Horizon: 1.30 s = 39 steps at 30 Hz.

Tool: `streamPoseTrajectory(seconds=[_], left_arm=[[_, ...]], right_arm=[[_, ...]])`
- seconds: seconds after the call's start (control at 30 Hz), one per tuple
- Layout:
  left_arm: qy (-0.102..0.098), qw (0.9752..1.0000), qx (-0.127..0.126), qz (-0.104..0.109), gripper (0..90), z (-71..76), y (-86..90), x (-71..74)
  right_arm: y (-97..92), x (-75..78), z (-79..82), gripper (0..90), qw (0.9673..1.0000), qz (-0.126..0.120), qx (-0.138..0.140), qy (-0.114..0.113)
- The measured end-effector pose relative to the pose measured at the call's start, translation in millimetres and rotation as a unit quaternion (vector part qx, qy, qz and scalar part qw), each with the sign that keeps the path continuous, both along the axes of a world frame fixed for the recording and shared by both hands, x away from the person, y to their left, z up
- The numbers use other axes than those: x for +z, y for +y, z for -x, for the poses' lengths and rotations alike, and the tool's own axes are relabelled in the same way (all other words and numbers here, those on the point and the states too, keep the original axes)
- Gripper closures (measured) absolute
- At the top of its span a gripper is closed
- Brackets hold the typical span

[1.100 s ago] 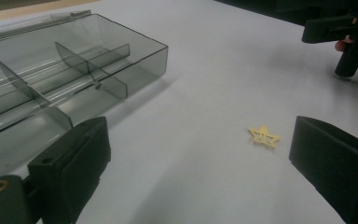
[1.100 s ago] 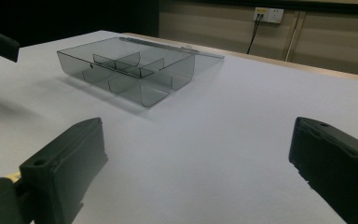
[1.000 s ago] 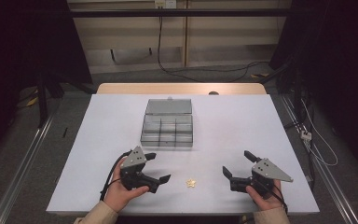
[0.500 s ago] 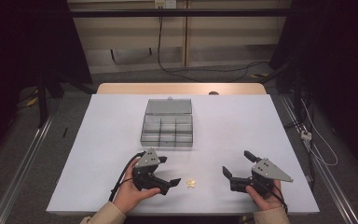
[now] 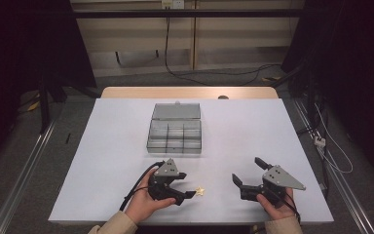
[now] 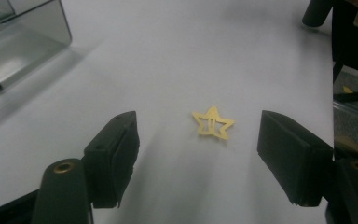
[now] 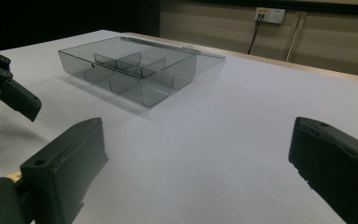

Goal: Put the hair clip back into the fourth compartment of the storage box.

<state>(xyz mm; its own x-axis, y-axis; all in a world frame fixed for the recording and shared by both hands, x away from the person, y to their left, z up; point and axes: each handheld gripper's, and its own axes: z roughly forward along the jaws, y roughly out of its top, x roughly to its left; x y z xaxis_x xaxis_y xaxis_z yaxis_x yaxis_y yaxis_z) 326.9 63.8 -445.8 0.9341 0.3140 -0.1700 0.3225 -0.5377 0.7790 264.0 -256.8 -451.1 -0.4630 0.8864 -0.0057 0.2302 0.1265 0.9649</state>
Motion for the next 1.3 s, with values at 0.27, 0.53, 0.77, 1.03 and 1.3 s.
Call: streamPoseTrajectory(seconds=[0.27, 0.53, 0.77, 1.03, 1.3], left_arm=[[0.001, 0.9997, -0.010, -0.022, 41.3, 0.0, -11.9, -4.3], [0.001, 0.9992, -0.018, -0.035, 49.6, 0.1, -22.0, -7.8], [-0.010, 0.9986, -0.022, -0.047, 54.8, 0.0, -26.7, -9.7], [-0.036, 0.9962, -0.027, -0.075, 65.5, 7.5, -32.7, -7.6], [-0.024, 0.9973, -0.025, -0.065, 71.3, 6.7, -34.4, -8.4]], right_arm=[[0.0, -0.1, -0.1, 3.2, 1.0000, -0.001, 0.001, 0.000], [-0.2, -0.2, -0.2, 3.3, 1.0000, -0.001, 0.002, 0.001], [-0.2, -0.2, -0.1, 3.3, 1.0000, -0.001, 0.004, 0.001], [0.2, -0.5, -0.4, 3.3, 1.0000, 0.000, 0.004, 0.001], [0.7, -0.9, -1.1, 3.3, 1.0000, 0.002, 0.005, 0.003]])
